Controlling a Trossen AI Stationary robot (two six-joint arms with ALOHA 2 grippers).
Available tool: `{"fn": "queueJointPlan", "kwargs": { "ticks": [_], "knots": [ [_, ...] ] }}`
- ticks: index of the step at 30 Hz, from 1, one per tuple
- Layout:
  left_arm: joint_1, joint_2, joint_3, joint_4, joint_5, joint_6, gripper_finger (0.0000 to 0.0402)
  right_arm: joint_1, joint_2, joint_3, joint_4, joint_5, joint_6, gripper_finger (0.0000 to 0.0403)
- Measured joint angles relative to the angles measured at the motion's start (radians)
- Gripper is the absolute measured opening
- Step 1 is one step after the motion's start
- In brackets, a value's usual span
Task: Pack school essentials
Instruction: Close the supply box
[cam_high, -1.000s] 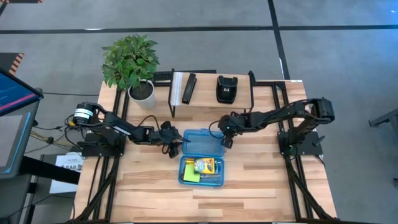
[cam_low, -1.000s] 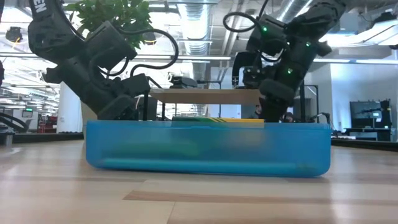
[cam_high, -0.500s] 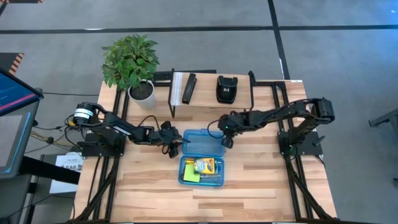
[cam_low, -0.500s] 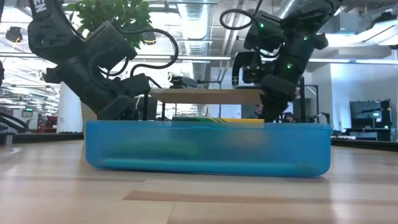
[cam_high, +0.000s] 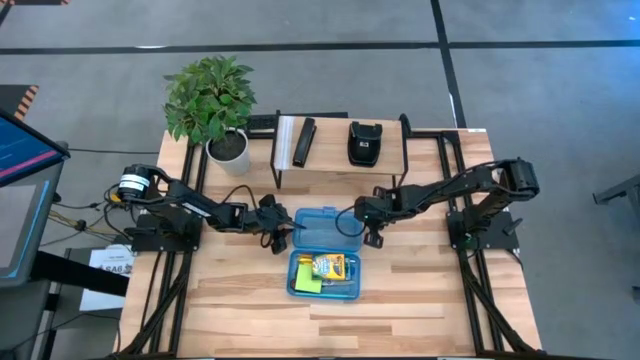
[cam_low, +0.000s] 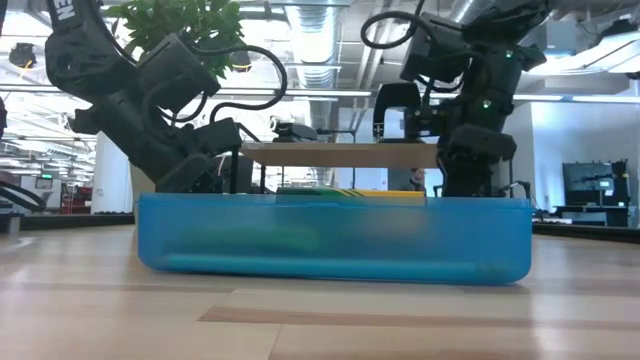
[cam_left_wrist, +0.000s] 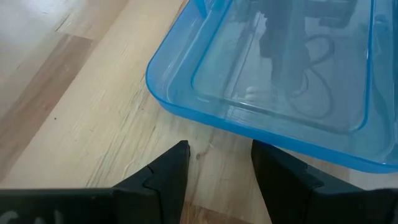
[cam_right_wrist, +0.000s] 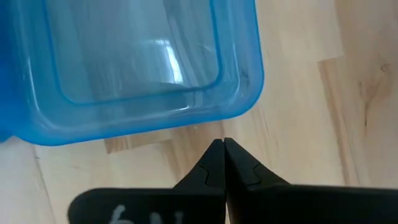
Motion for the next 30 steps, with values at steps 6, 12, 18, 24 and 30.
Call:
{"fn": "queueJointPlan", "kwargs": {
  "ticks": [6,12,18,24,30],
  "knots": [
    [-0.001,0.0,0.0,0.0,0.0,0.001,0.0169,-0.002,0.013,0.0,0.022,0.0,0.005,0.0008],
    [-0.001,0.0,0.0,0.0,0.003,0.01,0.0169,-0.001,0.112,0.003,0.068,0.001,0.001,0.0008],
    [0.0,0.0,0.0,0.001,0.01,0.011,0.0169,-0.008,0.135,0.001,0.101,0.004,-0.003,0.0009],
    [-0.001,0.0,0.0,0.004,0.01,0.037,0.0169,-0.018,0.084,-0.004,0.12,0.031,-0.018,0.0008],
    [-0.001,0.0,0.0,0.006,0.009,0.056,0.0169,-0.02,0.028,-0.004,0.135,0.064,-0.021,0.0008]
  ]
}}
